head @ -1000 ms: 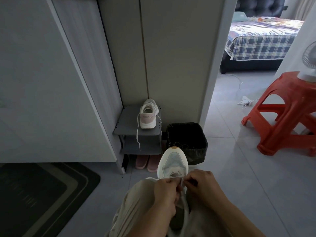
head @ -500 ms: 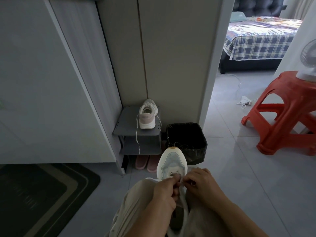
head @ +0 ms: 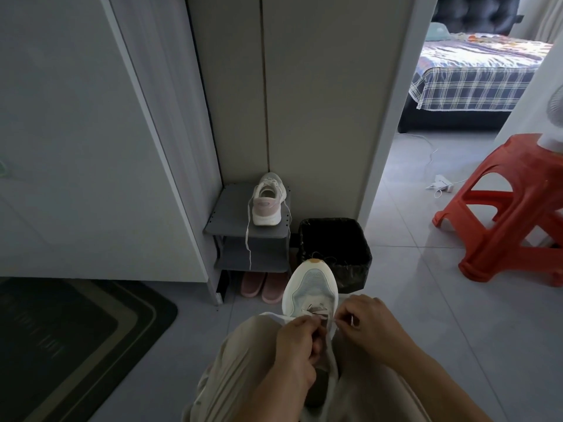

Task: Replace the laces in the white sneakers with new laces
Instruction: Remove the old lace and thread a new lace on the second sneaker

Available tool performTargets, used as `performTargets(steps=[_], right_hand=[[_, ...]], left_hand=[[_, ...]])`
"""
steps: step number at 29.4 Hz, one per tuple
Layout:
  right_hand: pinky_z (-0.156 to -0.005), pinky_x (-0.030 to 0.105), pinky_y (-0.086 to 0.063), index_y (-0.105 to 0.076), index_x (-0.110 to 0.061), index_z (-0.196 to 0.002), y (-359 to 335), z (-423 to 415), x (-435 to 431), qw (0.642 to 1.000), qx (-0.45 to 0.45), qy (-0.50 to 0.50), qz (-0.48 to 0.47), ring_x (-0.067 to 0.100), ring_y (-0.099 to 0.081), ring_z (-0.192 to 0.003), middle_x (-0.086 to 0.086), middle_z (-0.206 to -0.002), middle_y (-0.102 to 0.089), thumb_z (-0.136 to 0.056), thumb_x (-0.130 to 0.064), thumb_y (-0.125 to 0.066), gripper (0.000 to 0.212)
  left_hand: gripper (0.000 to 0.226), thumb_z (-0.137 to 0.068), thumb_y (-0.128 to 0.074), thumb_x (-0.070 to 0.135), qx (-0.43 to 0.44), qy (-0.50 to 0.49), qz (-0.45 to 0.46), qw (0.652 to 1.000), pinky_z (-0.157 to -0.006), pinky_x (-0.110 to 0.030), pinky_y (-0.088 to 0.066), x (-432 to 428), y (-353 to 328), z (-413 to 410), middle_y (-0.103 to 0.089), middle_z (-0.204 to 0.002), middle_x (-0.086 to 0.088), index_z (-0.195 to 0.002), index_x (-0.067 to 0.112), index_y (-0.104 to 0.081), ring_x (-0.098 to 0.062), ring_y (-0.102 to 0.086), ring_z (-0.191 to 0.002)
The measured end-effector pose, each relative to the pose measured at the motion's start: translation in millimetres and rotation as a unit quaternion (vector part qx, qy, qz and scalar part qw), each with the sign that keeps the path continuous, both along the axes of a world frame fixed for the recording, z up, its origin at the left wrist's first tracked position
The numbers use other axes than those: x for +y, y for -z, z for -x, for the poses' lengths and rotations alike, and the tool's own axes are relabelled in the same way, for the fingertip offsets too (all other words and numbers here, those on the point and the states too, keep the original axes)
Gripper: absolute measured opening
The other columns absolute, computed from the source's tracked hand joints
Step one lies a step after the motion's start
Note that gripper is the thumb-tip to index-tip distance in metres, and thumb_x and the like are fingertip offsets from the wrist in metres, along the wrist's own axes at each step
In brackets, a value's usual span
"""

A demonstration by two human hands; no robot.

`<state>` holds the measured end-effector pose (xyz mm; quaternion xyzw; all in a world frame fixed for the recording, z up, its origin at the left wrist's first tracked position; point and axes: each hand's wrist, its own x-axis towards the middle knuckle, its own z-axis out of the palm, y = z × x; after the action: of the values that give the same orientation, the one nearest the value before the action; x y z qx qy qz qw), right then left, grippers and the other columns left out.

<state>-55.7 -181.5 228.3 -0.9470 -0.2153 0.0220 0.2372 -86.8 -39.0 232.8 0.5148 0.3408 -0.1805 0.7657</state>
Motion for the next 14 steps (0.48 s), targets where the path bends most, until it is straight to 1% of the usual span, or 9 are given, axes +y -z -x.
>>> performTargets(steps=[3,6,7,9,11,14], right_hand=[[-0.070,0.005,-0.033,-0.050,-0.033,-0.078,-1.2,3.0,0.4,1.000,0.017,0.014,-0.002,-0.007,-0.045,-0.067,-0.027,-0.071,-0.042,-0.090,-0.026,-0.054,0.014],[-0.068,0.005,-0.037,-0.041,-0.040,-0.070,-4.6,4.5,3.7,0.999,0.033,0.009,-0.002,-0.006,-0.044,-0.065,-0.026,-0.071,-0.042,-0.091,-0.022,-0.053,0.030],[-0.069,0.005,-0.037,-0.040,-0.039,-0.071,-4.7,4.9,4.7,0.999,0.040,0.006,-0.002,-0.006,-0.043,-0.065,-0.025,-0.072,-0.041,-0.091,-0.020,-0.053,0.031],[-0.068,0.005,-0.037,-0.047,-0.031,-0.074,-4.7,4.1,6.9,0.999,0.044,0.006,-0.003,-0.007,-0.041,-0.064,-0.024,-0.071,-0.040,-0.090,-0.017,-0.053,0.022],[-0.066,0.006,-0.037,-0.052,-0.026,-0.080,-3.9,2.2,7.6,0.999,0.040,0.007,-0.019,-0.006,-0.041,-0.063,-0.024,-0.071,-0.041,-0.089,-0.015,-0.054,0.014],[-0.068,0.007,-0.039,-0.062,-0.019,-0.086,-2.9,0.6,7.3,0.998,0.046,0.009,-0.032,-0.004,-0.044,-0.065,-0.024,-0.072,-0.043,-0.089,-0.014,-0.055,0.010]], left_hand=[[0.025,-0.089,-0.053,0.006,0.003,0.014,-0.029,0.999,-0.033,-0.017,-0.022,-2.8,-2.0,-2.8,-0.046,-0.047,-0.001,-0.065,0.008,-0.056,-0.007,-0.030,-0.034],[0.025,-0.088,-0.057,0.008,-0.010,0.034,-0.081,0.996,-0.032,-0.018,-0.023,-6.5,-1.2,-4.3,-0.046,-0.048,-0.001,-0.063,0.007,-0.057,-0.006,-0.028,-0.030],[0.024,-0.088,-0.059,0.009,-0.006,0.039,-0.092,0.995,-0.032,-0.017,-0.024,-6.8,-1.0,-5.8,-0.047,-0.048,-0.002,-0.064,0.007,-0.057,-0.006,-0.028,-0.029],[0.016,-0.085,-0.062,0.009,0.012,0.034,-0.096,0.995,-0.032,-0.016,-0.025,-6.3,0.7,-12.0,-0.050,-0.050,-0.003,-0.071,0.004,-0.059,-0.005,-0.029,-0.026],[0.008,-0.083,-0.063,0.006,0.032,0.016,-0.083,0.996,-0.030,-0.014,-0.024,-7.0,0.5,-18.7,-0.050,-0.051,-0.004,-0.083,-0.002,-0.061,-0.005,-0.028,-0.024],[0.017,-0.082,-0.062,0.000,0.038,-0.013,-0.072,0.997,-0.029,-0.013,-0.024,-11.5,3.4,-22.8,-0.049,-0.052,-0.006,-0.096,-0.008,-0.060,-0.005,-0.028,-0.021]])
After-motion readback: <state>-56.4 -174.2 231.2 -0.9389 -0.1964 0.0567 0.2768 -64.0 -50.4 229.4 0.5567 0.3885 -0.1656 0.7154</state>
